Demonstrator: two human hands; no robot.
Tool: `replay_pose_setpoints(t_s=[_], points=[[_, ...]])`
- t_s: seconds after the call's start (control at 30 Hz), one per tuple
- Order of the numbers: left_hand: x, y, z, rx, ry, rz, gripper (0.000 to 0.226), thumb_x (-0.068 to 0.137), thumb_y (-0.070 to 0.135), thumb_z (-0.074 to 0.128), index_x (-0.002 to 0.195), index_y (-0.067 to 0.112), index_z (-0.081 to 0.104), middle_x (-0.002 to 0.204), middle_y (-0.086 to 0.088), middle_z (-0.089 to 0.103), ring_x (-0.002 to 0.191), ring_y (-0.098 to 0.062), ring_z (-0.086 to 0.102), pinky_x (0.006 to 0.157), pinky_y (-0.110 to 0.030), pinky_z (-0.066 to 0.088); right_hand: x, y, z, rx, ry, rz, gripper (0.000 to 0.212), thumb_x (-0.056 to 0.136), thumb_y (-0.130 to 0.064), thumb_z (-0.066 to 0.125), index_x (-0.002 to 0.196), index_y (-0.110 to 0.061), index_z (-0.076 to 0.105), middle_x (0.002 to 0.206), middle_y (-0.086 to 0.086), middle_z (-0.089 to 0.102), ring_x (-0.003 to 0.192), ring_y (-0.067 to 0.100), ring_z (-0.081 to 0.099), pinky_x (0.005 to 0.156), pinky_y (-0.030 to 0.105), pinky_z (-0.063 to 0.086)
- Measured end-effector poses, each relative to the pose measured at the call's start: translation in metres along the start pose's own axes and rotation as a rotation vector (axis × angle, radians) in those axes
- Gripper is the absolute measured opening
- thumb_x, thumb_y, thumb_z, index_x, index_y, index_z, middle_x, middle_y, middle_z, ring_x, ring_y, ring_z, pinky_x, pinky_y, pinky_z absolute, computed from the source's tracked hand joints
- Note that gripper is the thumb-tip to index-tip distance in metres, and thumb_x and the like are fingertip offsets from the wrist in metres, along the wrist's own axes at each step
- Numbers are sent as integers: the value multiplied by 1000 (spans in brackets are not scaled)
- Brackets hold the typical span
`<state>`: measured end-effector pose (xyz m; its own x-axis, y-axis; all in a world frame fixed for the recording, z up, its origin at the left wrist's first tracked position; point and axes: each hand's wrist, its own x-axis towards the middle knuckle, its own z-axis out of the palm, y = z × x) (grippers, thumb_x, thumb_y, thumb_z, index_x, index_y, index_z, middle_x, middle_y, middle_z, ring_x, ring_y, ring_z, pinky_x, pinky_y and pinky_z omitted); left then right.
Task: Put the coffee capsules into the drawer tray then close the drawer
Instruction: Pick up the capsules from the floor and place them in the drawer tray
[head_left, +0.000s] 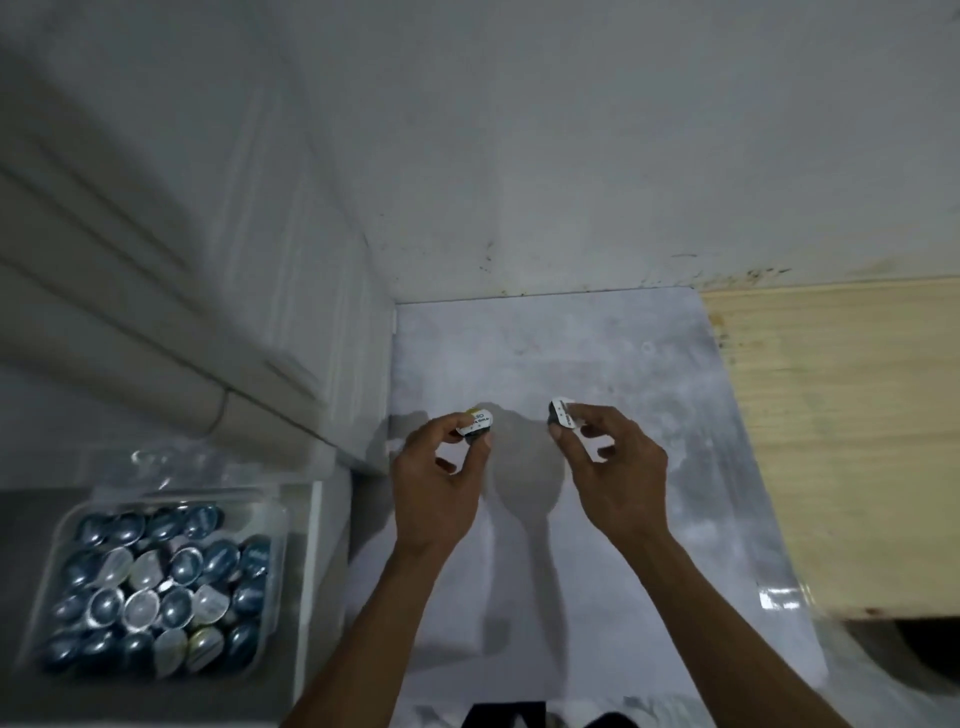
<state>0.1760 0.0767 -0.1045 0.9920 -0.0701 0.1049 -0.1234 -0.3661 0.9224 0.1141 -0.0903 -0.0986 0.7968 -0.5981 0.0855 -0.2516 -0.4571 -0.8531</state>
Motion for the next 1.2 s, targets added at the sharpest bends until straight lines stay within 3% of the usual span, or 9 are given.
replay_pose_setpoints(t_s=[0.17, 0.37, 0.53, 0.83, 0.93, 1.0, 1.07, 1.13, 1.2], points=[[-36, 30, -39, -37, -17, 8, 23, 80, 17, 78, 97, 31, 71, 97, 16, 72, 88, -12, 64, 57, -32, 53, -42, -30, -17, 72, -23, 24, 19, 83, -35, 75, 101, -29, 71, 93, -15, 71, 87, 4, 65, 68, 22, 51], [-102, 35, -111, -58, -30, 22, 22, 78, 20, 81, 98, 24, 72, 98, 11, 73, 82, -14, 68, 61, -27, 56, -128, -60, -14, 106, -60, -3, 17, 81, -33, 77, 96, -29, 71, 92, -15, 71, 83, 4, 65, 62, 14, 48], [-136, 36, -186, -20, 24, -26, 21, 78, 16, 80, 96, 26, 74, 91, 16, 74, 72, -7, 69, 63, -21, 56, -182, -96, 3, 107, -145, -43, 20, 79, -32, 79, 96, -27, 72, 92, -16, 72, 80, 4, 66, 62, 18, 49], [-76, -11, -306, 128, 63, -43, 20, 76, 19, 82, 95, 21, 74, 85, 10, 74, 75, -4, 69, 66, -25, 58, -194, -177, 93, 94, -252, -168, 23, 80, -26, 78, 101, -21, 72, 94, -11, 72, 81, 5, 64, 63, 10, 46], [-45, -32, -325, 214, 5, -13, 18, 76, 18, 81, 91, 20, 72, 83, 13, 70, 77, 3, 65, 65, -13, 52, -191, -191, 132, 56, -271, -158, 19, 80, -22, 78, 98, -20, 73, 89, -8, 72, 78, 5, 63, 66, 7, 45], [-28, -46, -329, 247, -83, -24, 19, 77, 15, 80, 90, 23, 70, 83, 13, 68, 77, 9, 63, 66, -5, 48, -191, -194, 154, -49, -284, -136, 18, 82, -24, 76, 100, -23, 71, 91, -5, 72, 77, 6, 64, 70, 18, 53], [-12, -62, -328, 273, -164, 10, 19, 77, 14, 80, 90, 22, 70, 88, 8, 71, 78, 2, 65, 72, -18, 55, -190, -195, 173, -222, -284, -113, 20, 86, -30, 71, 106, -28, 68, 94, -2, 71, 82, 14, 65, 68, 28, 54], [0, -77, -324, 304, -241, 77, 16, 78, 14, 79, 92, 18, 72, 91, 5, 73, 81, -7, 67, 76, -32, 58, -187, -197, 189, -327, -278, -135, 22, 88, -33, 67, 110, -29, 67, 93, 1, 70, 86, 20, 64, 64, 27, 48], [10, -84, -318, 329, -303, 112, 15, 80, 14, 77, 94, 15, 73, 93, 3, 74, 84, -11, 67, 79, -34, 58, -182, -196, 202, -357, -278, -188, 21, 88, -30, 68, 108, -25, 67, 91, 2, 71, 84, 21, 66, 62, 27, 49]])
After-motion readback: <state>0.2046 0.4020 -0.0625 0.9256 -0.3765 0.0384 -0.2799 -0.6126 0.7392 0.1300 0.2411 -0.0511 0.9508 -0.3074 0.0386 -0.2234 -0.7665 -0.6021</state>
